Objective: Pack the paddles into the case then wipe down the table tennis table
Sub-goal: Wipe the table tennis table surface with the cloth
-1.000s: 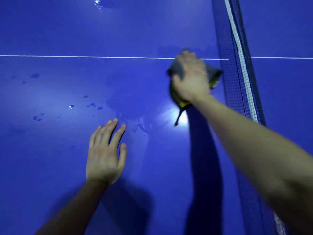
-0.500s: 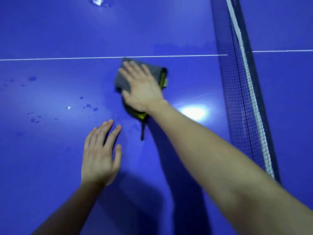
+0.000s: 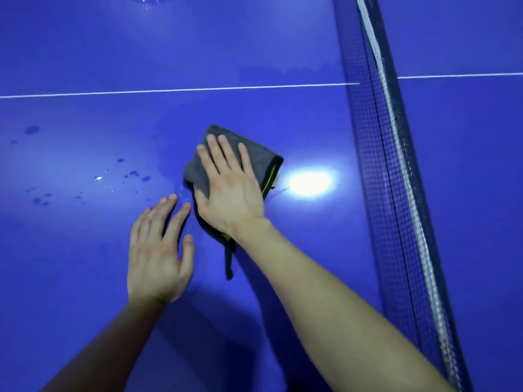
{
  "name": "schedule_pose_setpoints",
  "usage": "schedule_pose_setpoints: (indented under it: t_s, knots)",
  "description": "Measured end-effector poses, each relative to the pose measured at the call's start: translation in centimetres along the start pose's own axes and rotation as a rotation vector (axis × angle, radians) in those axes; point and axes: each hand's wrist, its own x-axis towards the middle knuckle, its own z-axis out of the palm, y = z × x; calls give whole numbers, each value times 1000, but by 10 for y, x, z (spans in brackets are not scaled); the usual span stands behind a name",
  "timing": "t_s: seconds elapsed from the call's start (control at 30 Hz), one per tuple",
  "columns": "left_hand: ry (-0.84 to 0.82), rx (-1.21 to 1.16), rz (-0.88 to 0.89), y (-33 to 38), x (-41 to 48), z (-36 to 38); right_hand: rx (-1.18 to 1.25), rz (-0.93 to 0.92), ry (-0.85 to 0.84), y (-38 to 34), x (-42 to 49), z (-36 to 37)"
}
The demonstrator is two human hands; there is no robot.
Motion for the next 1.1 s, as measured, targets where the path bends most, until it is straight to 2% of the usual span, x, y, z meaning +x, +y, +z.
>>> schedule_pose_setpoints:
  t_s: [0.07,0.1,0.23,0.3,0.33,0.4,0.5,0.57,0.63,0.67,0.73,0.8,0.83,0.9,1.0,1.1]
  knots:
    - [2,2,2,0,1,0,40,-38,30,34,-7,-6]
    - [1,-1,0,0,1,0,39,33,66,63,-14,-11]
    - [-1,-25,-16,0,1,1,2,609,156,175,-50,-47]
    - [-1,-24,-15,-1,1,1,-1,783,180,170,-47,-48]
    - [0,-20,-15,-1,1,1,-44,790,192,150,-44,-42]
    - [3,-20,-16,0,0,0,-87,625,183,89,-41,-27]
    - [12,4,-2,0,1,0,5,164,9,6,-56,-8]
    - [16,6,1,-1,0,0,59,-14,-24,13,-68,-9]
    - [25,-7,2,-1,1,1,80,22,28,57,-78,-18]
    - [28,-13,-2,-1,1,1,59,128,73,85,-86,-23]
    - [35,-15,-6,-1,0,1,24,460,109,138,-106,-39]
    - [37,-11,-11,-1,0,2,-4,709,142,148,-112,-45]
    - [35,-10,-10,-2,0,2,-36,751,160,131,-110,-42]
    - [38,-12,-6,-1,0,0,-81,630,172,72,-111,-28]
    - [42,-6,6,-2,-1,1,30,181,21,-29,-128,-2]
    - [45,-7,11,-2,-2,2,78,3,-18,-41,-140,1]
